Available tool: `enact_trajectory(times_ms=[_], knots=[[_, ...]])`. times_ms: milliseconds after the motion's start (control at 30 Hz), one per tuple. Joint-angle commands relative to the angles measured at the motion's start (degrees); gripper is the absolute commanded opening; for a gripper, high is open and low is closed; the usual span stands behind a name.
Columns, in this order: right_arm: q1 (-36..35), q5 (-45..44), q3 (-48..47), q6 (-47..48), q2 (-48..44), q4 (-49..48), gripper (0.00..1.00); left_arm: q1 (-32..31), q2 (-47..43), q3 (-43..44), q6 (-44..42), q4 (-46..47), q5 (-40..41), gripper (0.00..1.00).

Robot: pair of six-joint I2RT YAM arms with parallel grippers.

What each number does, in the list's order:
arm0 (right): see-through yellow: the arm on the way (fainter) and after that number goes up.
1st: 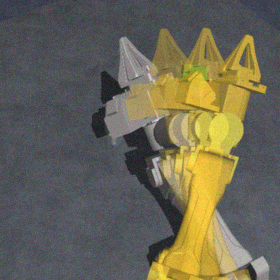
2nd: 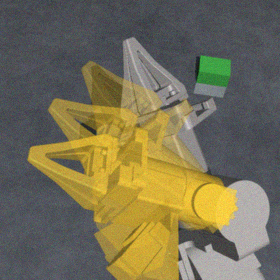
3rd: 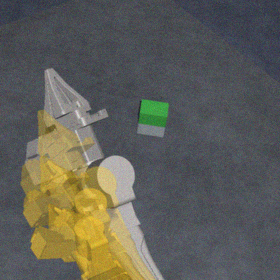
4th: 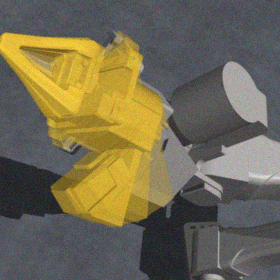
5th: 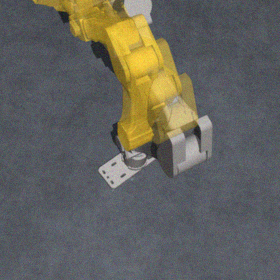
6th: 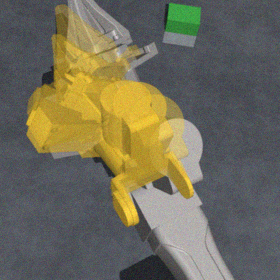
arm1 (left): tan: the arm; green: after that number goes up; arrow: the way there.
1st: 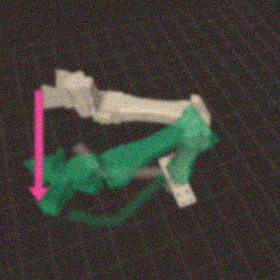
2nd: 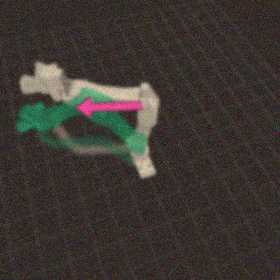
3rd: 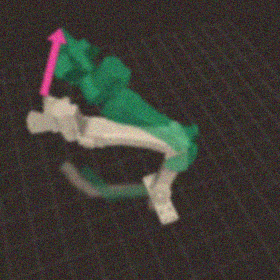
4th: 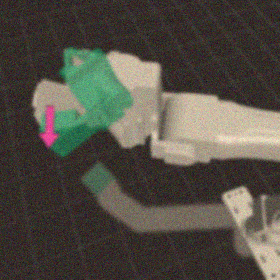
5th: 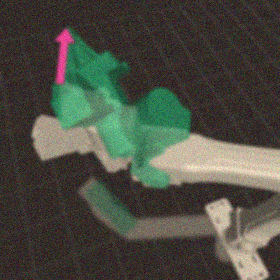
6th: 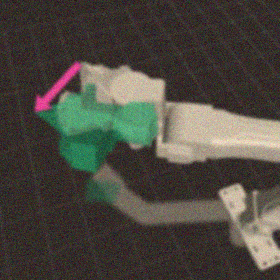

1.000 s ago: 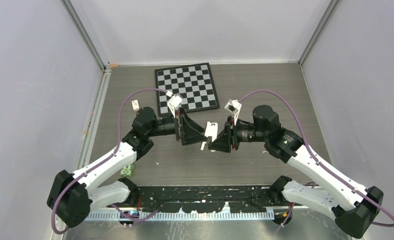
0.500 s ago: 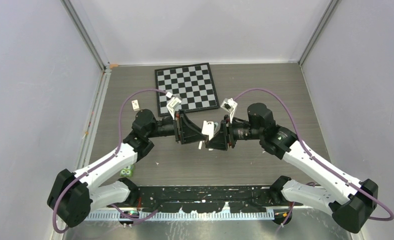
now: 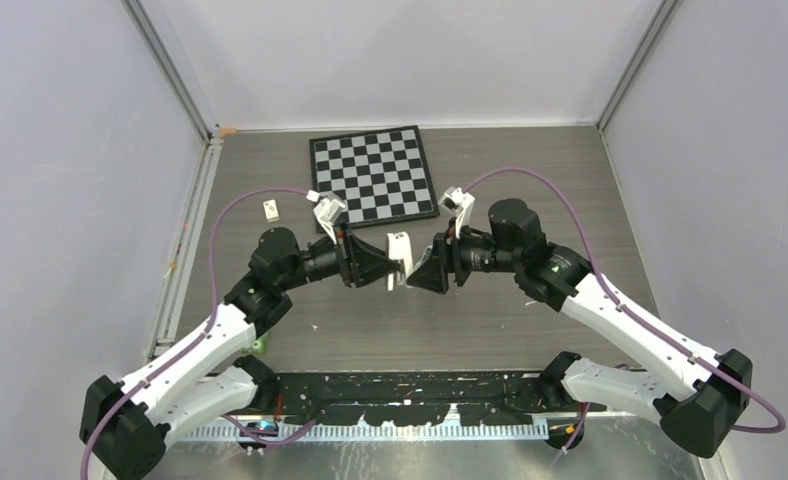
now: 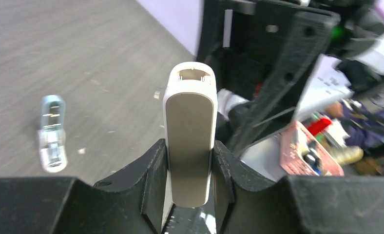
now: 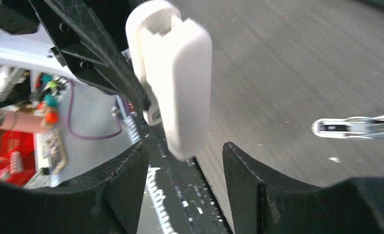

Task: Load the staples into the stapler

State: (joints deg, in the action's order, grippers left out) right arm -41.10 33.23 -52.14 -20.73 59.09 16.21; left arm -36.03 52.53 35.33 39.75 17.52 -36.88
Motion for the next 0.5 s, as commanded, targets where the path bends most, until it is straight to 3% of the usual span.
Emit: enact_trajectory(times_ms=[0,200,467], knots=[[0.1,-9.7,-5.0,4.0,-2.5,4.0,0.66,0.5,-3.7,2.6,-4.2,-7.6,17.3,0.00],[-3.5,-19.5,-8.2,8.8,-0.7,7.6,0.68,0.4,-4.8,2.6,-2.9,-6.2,25.0,0.00],[-10.3,-29.6,-7.0,12.0,2.7,2.0,0.69,0.5,-5.9,2.4,2.6,-3.6,27.5,0.00]])
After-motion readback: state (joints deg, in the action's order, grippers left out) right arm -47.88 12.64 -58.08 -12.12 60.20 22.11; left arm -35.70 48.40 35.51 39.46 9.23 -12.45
